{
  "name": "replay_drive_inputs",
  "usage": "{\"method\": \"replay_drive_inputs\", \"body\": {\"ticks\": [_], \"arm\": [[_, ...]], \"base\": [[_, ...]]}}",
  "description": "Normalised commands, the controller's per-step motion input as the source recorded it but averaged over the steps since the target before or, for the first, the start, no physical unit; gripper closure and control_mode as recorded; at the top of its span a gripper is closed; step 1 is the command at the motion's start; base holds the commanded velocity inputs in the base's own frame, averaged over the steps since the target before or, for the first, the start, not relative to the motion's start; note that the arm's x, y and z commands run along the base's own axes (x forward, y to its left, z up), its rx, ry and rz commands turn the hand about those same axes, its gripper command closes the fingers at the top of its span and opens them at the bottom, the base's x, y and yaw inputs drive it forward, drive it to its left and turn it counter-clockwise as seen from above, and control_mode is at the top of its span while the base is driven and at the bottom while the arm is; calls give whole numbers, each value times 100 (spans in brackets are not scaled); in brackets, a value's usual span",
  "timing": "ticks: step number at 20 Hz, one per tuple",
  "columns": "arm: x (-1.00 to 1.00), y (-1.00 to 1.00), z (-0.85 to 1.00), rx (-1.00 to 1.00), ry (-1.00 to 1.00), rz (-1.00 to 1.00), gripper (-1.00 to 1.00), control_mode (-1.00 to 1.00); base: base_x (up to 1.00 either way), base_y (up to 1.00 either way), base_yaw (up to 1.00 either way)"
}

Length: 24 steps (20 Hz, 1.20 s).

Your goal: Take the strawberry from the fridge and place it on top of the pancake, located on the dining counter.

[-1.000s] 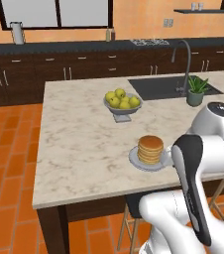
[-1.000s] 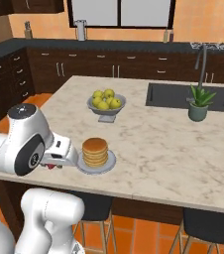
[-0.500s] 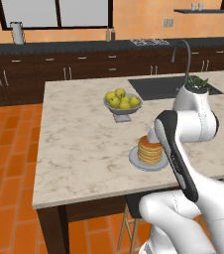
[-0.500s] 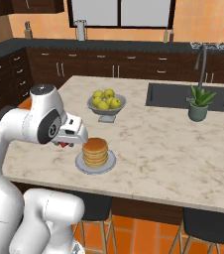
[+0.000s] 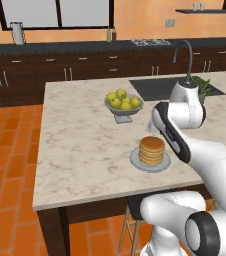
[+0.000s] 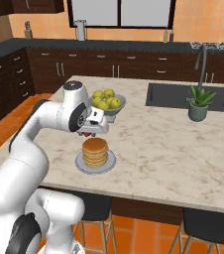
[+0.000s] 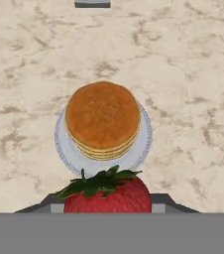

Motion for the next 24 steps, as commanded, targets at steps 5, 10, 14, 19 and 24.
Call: {"method": "replay_drive_inputs", "body": {"ticks": [5, 10, 14, 19, 24], "arm": [[65, 17, -33, 0, 0, 4, 100, -100], [31, 3, -42, 0, 5, 0, 100, -100], [-5, 0, -28, 0, 6, 0, 100, -100], [-1, 0, -18, 0, 0, 0, 100, -100], [5, 0, -36, -1, 0, 0, 100, -100]], "base": [[0, 0, 0], [0, 0, 0], [0, 0, 0], [0, 0, 0], [0, 0, 0]]}}
